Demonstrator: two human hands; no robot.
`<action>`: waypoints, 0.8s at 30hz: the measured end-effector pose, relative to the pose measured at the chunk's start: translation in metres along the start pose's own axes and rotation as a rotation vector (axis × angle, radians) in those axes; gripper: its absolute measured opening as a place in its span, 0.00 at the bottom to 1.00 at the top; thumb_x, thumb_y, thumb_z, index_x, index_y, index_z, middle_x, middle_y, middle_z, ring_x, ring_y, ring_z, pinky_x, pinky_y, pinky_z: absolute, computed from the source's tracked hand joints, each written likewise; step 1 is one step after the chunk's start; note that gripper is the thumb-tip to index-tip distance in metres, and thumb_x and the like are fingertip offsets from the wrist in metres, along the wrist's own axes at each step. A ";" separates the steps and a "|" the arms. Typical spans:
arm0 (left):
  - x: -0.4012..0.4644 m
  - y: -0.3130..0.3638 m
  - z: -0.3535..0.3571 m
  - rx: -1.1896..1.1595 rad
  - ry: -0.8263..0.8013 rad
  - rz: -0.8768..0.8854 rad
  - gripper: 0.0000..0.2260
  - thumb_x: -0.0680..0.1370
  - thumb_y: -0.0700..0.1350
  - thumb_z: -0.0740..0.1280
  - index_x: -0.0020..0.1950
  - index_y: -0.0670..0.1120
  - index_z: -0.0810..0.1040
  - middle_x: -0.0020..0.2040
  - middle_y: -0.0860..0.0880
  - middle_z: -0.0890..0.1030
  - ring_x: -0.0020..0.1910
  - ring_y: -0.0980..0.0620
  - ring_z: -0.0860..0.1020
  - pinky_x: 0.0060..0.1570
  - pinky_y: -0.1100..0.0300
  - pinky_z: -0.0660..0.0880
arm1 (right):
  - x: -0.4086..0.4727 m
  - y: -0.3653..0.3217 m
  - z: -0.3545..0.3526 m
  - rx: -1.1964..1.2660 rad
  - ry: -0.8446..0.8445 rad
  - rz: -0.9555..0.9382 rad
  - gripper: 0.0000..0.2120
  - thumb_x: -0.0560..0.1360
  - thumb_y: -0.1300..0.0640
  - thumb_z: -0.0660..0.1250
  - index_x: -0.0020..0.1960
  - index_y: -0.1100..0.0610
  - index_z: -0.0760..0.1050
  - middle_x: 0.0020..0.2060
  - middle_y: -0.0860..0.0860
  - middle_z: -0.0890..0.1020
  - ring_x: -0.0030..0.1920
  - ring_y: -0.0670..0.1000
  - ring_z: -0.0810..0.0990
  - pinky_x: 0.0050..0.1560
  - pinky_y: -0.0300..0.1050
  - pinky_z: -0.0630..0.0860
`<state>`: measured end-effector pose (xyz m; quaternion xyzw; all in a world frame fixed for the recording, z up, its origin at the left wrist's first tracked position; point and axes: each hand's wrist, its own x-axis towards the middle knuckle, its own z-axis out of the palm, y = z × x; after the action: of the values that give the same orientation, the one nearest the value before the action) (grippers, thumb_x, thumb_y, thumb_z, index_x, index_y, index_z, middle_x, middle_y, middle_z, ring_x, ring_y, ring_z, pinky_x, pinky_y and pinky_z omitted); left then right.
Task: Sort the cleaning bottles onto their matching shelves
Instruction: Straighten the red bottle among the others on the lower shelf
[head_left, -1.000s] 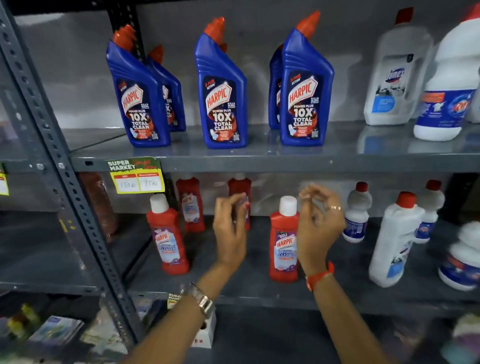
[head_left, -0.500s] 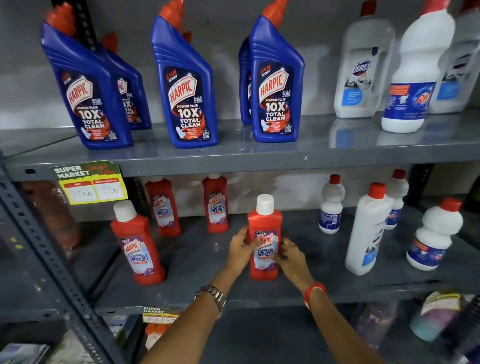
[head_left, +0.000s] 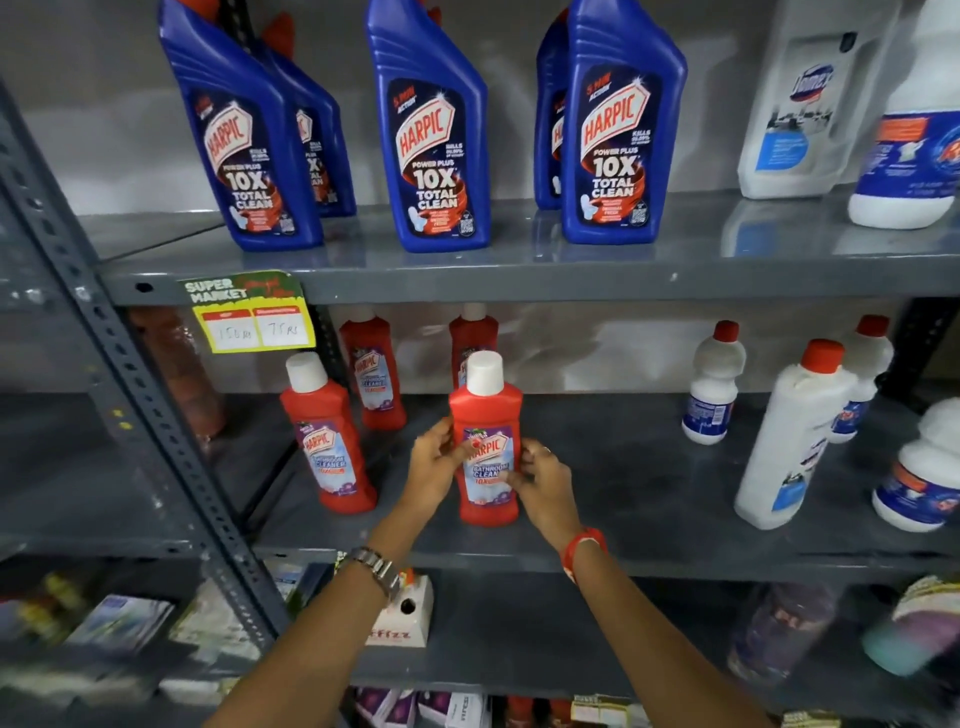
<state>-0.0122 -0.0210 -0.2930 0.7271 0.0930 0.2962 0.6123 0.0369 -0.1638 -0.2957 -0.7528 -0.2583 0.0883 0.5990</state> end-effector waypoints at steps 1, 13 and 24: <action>-0.001 -0.002 -0.010 0.006 0.007 0.003 0.13 0.71 0.33 0.67 0.55 0.38 0.73 0.45 0.50 0.81 0.41 0.63 0.82 0.41 0.69 0.78 | 0.001 -0.002 0.009 0.005 -0.013 -0.006 0.15 0.71 0.64 0.68 0.57 0.63 0.73 0.54 0.59 0.81 0.50 0.51 0.79 0.49 0.37 0.76; -0.012 -0.004 -0.025 -0.070 0.017 -0.085 0.15 0.74 0.31 0.63 0.60 0.38 0.71 0.52 0.47 0.79 0.43 0.63 0.81 0.46 0.62 0.78 | -0.002 0.009 0.039 0.008 0.035 -0.014 0.18 0.71 0.65 0.68 0.60 0.63 0.71 0.57 0.60 0.80 0.56 0.57 0.79 0.59 0.56 0.77; -0.039 0.043 0.098 0.013 0.449 0.405 0.06 0.75 0.39 0.65 0.51 0.45 0.76 0.45 0.48 0.76 0.46 0.62 0.75 0.48 0.69 0.71 | -0.014 0.034 -0.095 0.071 0.579 -0.099 0.16 0.68 0.76 0.65 0.56 0.67 0.74 0.55 0.56 0.78 0.50 0.50 0.76 0.47 0.23 0.73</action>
<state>-0.0007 -0.1324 -0.2717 0.6511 0.0814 0.5651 0.5002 0.0771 -0.2575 -0.3052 -0.7116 -0.1101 -0.1504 0.6774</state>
